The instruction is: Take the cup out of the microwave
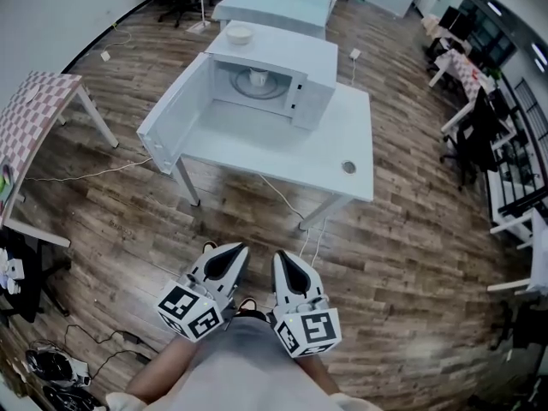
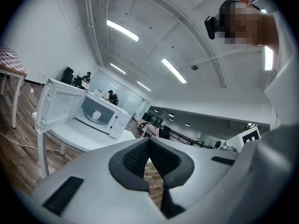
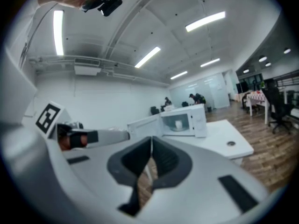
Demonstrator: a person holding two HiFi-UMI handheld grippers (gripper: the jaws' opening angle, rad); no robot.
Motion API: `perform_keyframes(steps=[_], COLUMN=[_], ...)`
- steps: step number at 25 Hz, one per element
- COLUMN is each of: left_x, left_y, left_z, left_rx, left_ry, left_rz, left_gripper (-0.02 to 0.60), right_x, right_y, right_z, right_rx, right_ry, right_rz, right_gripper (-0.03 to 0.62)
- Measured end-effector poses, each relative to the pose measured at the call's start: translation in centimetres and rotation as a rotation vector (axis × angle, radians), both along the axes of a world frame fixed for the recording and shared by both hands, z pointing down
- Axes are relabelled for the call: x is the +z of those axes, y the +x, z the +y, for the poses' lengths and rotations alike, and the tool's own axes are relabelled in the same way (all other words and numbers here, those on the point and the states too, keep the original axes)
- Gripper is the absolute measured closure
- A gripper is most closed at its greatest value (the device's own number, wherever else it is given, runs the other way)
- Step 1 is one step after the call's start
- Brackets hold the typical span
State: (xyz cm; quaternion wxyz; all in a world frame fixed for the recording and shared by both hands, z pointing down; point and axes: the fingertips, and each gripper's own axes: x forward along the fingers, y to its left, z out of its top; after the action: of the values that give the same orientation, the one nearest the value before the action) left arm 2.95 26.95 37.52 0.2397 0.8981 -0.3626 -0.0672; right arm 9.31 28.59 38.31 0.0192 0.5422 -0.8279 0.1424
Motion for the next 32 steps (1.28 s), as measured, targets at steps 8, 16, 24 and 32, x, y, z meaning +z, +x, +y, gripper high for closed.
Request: perform_keyframes(steps=[8, 16, 24, 32], left_x=[-0.4, -0.3, -0.9, -2.5], left_y=[-1.3, -2.8, -4.8, -6.9], left_z=[-5.6, -11.2, -17.0, -21.4], left_rx=[-0.015, -0.008, 0.025, 0.054], left_ry=[0.004, -0.012, -0.003, 0.036], left_rz=[0.003, 0.0, 0.012, 0.052], left_gripper=[0.571, 0.571, 0.572, 0.571], right_x=[0.0, 0.4, 0.1, -0.7], right_y=[-1.6, -3.6, -5.6, -8.2], right_z=[-5.6, -11.2, -16.6, -21.0], right_rx=[-0.024, -0.037, -0.004, 0.012], right_ry=[-0.004, -0.022, -0.03, -0.018], right_rz=[-0.004, -0.012, -0.003, 0.028], right_gripper=[0.571, 0.571, 0.571, 0.571])
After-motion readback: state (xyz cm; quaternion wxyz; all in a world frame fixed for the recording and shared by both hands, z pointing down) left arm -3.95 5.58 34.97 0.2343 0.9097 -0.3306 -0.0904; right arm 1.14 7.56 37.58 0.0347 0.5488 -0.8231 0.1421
